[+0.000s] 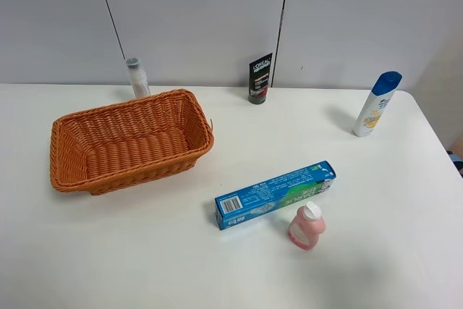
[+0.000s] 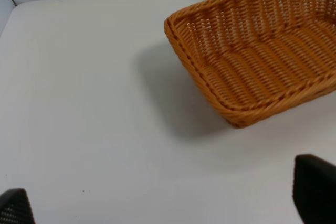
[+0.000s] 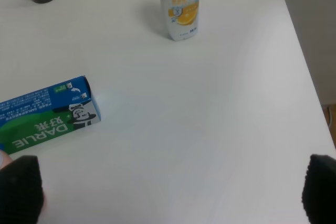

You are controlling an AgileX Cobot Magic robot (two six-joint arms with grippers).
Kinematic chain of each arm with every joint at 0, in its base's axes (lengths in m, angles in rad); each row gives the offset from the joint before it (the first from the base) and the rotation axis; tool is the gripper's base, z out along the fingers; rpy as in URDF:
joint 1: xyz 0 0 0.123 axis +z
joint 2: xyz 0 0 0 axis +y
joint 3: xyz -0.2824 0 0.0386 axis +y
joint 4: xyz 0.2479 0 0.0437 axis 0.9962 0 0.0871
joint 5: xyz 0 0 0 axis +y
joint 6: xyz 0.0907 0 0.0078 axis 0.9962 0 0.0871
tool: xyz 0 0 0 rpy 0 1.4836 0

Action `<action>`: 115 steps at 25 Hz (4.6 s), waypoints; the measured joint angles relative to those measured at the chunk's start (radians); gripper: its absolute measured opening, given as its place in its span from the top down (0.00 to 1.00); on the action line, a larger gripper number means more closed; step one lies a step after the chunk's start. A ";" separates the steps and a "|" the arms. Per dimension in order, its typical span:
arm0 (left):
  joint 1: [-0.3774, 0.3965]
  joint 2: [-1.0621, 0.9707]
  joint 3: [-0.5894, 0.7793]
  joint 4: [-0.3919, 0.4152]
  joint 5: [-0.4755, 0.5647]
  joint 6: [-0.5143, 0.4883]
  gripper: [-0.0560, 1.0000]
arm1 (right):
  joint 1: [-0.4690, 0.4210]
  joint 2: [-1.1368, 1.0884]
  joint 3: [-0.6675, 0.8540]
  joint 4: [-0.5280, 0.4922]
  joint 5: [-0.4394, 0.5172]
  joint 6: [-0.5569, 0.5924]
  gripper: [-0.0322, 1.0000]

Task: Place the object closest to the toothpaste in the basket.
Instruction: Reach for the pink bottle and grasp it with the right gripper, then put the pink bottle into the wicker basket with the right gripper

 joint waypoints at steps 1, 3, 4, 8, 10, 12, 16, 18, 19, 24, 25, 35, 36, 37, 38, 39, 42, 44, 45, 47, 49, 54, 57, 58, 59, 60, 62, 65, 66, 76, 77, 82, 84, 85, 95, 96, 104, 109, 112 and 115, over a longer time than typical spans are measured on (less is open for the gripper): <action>0.000 0.000 0.000 0.000 0.000 0.000 0.01 | 0.000 0.000 0.000 0.000 0.000 0.000 0.01; 0.000 0.000 0.000 0.000 0.000 0.000 0.01 | 0.000 0.000 0.000 0.000 0.000 0.000 0.01; 0.000 0.000 0.000 0.000 0.000 0.000 0.01 | 0.000 0.000 0.000 0.000 0.000 0.000 0.01; 0.000 0.000 0.000 0.000 0.000 0.001 0.01 | 0.000 0.000 0.000 0.000 0.000 0.000 0.01; 0.000 0.000 0.000 0.000 0.000 0.001 0.01 | 0.000 0.000 0.000 0.000 0.000 0.000 0.01; 0.000 0.000 0.000 0.000 0.000 0.001 0.01 | 0.000 0.000 0.000 0.000 0.000 0.000 0.01; 0.000 0.000 0.000 0.000 0.000 0.002 0.01 | 0.001 0.011 -0.020 0.012 0.005 -0.015 0.01; 0.000 0.000 0.000 0.000 0.000 0.002 0.01 | 0.017 0.082 -0.088 0.046 0.006 -0.027 0.01; 0.000 0.000 0.000 0.000 0.000 0.002 0.01 | 0.031 0.138 -0.121 0.070 0.005 -0.044 0.01; 0.000 0.000 0.000 0.000 0.000 0.002 0.01 | 0.117 0.501 -0.314 0.206 0.044 -0.151 0.01; 0.000 0.000 0.000 0.000 0.000 0.002 0.01 | 0.133 0.567 -0.341 0.226 0.055 -0.175 0.01; 0.000 0.000 0.000 0.000 0.000 0.002 0.01 | 0.345 1.198 -0.377 0.243 -0.009 -0.253 0.01; 0.000 0.000 0.000 0.000 0.000 0.002 0.01 | 0.371 1.241 -0.377 0.232 -0.030 -0.253 0.01; 0.000 0.000 0.000 0.000 0.000 0.002 0.01 | 0.401 1.290 -0.377 0.222 -0.055 -0.253 0.01; 0.000 0.000 0.000 0.000 0.000 0.002 0.01 | 0.422 1.330 -0.377 0.219 -0.079 -0.253 0.01; 0.000 0.000 0.000 0.000 0.000 0.002 0.01 | 0.444 1.375 -0.377 0.217 -0.096 -0.253 0.01; 0.000 0.000 0.000 0.000 0.000 0.002 0.01 | 0.491 1.483 -0.377 0.213 -0.120 -0.254 0.01; 0.000 0.000 0.000 0.000 0.000 0.002 0.01 | 0.514 1.538 -0.377 0.206 -0.140 -0.254 0.01; 0.000 0.000 0.000 0.000 0.000 0.002 0.01 | 0.522 1.557 -0.377 0.203 -0.151 -0.254 0.01; 0.000 0.000 0.000 0.000 0.000 0.002 0.01 | 0.536 1.596 -0.377 0.193 -0.164 -0.254 0.01; 0.000 0.000 0.000 0.000 0.000 0.002 0.01 | 0.537 1.626 -0.377 0.184 -0.177 -0.254 0.01; 0.000 0.000 0.000 0.000 -0.001 0.002 0.01 | 0.540 1.676 -0.377 0.181 -0.203 -0.254 0.03; 0.000 0.000 0.000 0.000 -0.001 0.002 0.01 | 0.548 1.701 -0.377 0.180 -0.209 -0.254 0.06; 0.000 0.000 0.000 0.000 -0.001 0.002 0.01 | 0.548 1.710 -0.377 0.180 -0.214 -0.253 0.07; 0.000 0.000 0.000 0.000 -0.001 0.002 0.01 | 0.548 1.718 -0.377 0.181 -0.219 -0.251 0.08; 0.000 0.000 0.000 0.000 -0.001 0.002 0.01 | 0.548 1.725 -0.377 0.182 -0.220 -0.251 0.08; 0.000 0.000 0.000 0.000 -0.001 0.002 0.01 | 0.548 1.732 -0.377 0.182 -0.222 -0.251 0.13; 0.000 0.000 0.000 0.000 -0.001 0.002 0.01 | 0.548 1.736 -0.377 0.182 -0.222 -0.250 0.25; 0.000 0.000 0.000 0.000 -0.001 0.002 0.01 | 0.548 1.736 -0.377 0.182 -0.222 -0.249 0.30; 0.000 0.000 0.000 0.000 -0.001 0.002 0.01 | 0.548 1.726 -0.379 0.172 -0.213 -0.243 0.64; 0.000 0.000 0.000 0.000 -0.001 0.002 0.01 | 0.548 1.714 -0.384 0.172 -0.193 -0.243 0.64; 0.000 0.000 0.000 0.000 -0.001 0.002 0.01 | 0.548 1.549 -0.495 0.218 -0.079 -0.243 0.64; 0.000 0.000 0.000 0.000 -0.001 0.002 0.01 | 0.548 1.483 -0.580 0.258 -0.084 -0.243 0.64; 0.000 0.000 0.000 0.000 -0.001 0.002 0.01 | 0.548 1.466 -0.632 0.276 -0.101 -0.243 0.64; 0.000 0.000 0.000 0.000 -0.001 0.002 0.01 | 0.548 1.726 -0.983 0.314 -0.393 -0.255 0.64; 0.000 0.000 0.000 0.000 -0.001 0.002 0.01 | 0.550 1.788 -1.005 0.324 -0.418 -0.263 0.64; 0.000 0.000 0.000 0.000 -0.001 0.002 0.01 | 0.615 2.089 -1.193 0.400 -0.459 -0.445 0.64; 0.000 0.000 0.000 0.000 -0.001 0.002 0.01 | 0.631 2.114 -1.214 0.465 -0.455 -0.470 0.28; 0.000 0.000 0.000 0.000 -0.001 0.002 0.01 | 0.641 2.078 -1.214 0.449 -0.409 -0.476 0.19; 0.000 0.000 0.000 0.000 -0.001 0.002 0.01 | 0.648 1.972 -1.214 0.392 -0.351 -0.462 0.17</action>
